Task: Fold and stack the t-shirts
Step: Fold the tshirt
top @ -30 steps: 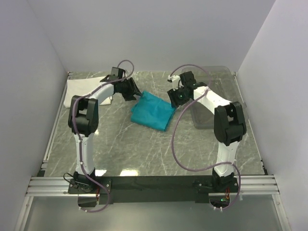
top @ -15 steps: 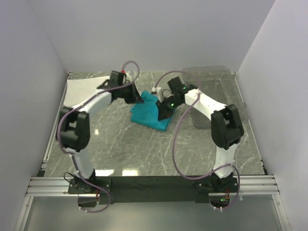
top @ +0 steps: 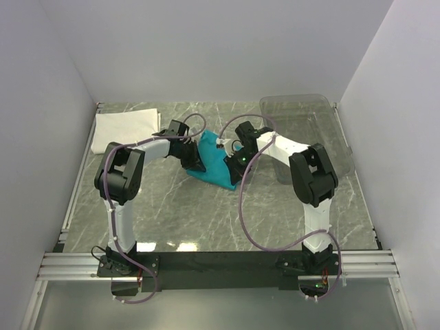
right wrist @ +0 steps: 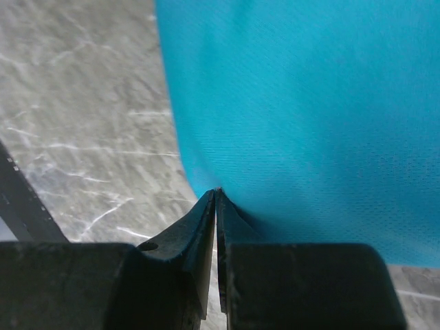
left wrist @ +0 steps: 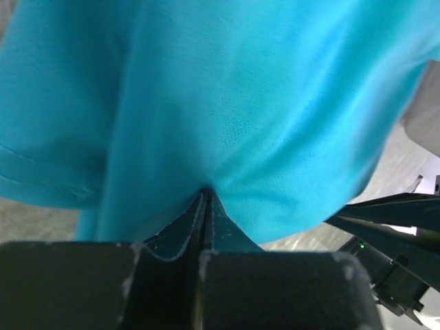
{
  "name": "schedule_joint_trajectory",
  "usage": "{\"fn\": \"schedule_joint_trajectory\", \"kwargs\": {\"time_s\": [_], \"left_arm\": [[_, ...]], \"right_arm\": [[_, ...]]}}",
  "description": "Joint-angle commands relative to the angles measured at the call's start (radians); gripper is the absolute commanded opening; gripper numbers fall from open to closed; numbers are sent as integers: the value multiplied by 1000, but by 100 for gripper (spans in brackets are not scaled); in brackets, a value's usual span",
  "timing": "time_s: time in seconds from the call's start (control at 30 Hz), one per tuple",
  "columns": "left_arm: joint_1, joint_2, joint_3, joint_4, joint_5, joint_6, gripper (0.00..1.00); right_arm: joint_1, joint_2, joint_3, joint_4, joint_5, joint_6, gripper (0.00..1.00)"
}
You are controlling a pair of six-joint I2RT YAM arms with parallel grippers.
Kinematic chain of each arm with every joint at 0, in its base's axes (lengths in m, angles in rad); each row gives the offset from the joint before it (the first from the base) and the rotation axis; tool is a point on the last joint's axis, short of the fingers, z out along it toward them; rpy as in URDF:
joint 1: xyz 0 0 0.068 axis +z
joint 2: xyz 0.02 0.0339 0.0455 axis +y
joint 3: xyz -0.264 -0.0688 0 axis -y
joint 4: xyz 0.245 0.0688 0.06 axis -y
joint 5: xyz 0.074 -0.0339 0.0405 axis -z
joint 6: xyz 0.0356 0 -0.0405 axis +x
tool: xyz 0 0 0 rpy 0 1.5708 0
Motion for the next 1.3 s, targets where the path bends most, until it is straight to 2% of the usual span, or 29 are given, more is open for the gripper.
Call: {"fn": "schedule_joint_trajectory", "kwargs": {"time_s": [0.0,0.17,0.2,0.33,0.43,0.5,0.67,0.87,0.97,1.1,1.27], "left_arm": [[1,24,-13,25,-36,24,6],[6,0,-16,51,-65,18,18],[6,-16,-16,57,-67,21,24],[7,-146,13,51,-62,46,35],[21,-194,51,49,-21,47,43],[27,-192,78,60,13,24,46],[29,-53,203,107,137,-72,45],[21,131,348,200,205,-184,43],[22,203,420,198,191,-216,41],[33,275,504,117,41,-221,40],[59,343,532,68,-60,-264,41]], "right_arm": [[-2,43,30,-49,54,8,11],[-14,42,41,-84,27,-29,11],[-22,30,44,-107,-18,-70,11],[-71,-56,88,-191,-203,-215,10],[-113,-107,131,-185,-265,-206,11],[-128,-114,147,-135,-267,-134,11],[-128,-73,142,75,-101,157,13],[-128,17,185,148,77,270,14],[-128,50,196,154,132,301,13],[-128,51,165,164,226,310,11],[-128,71,153,145,272,314,10]]}}
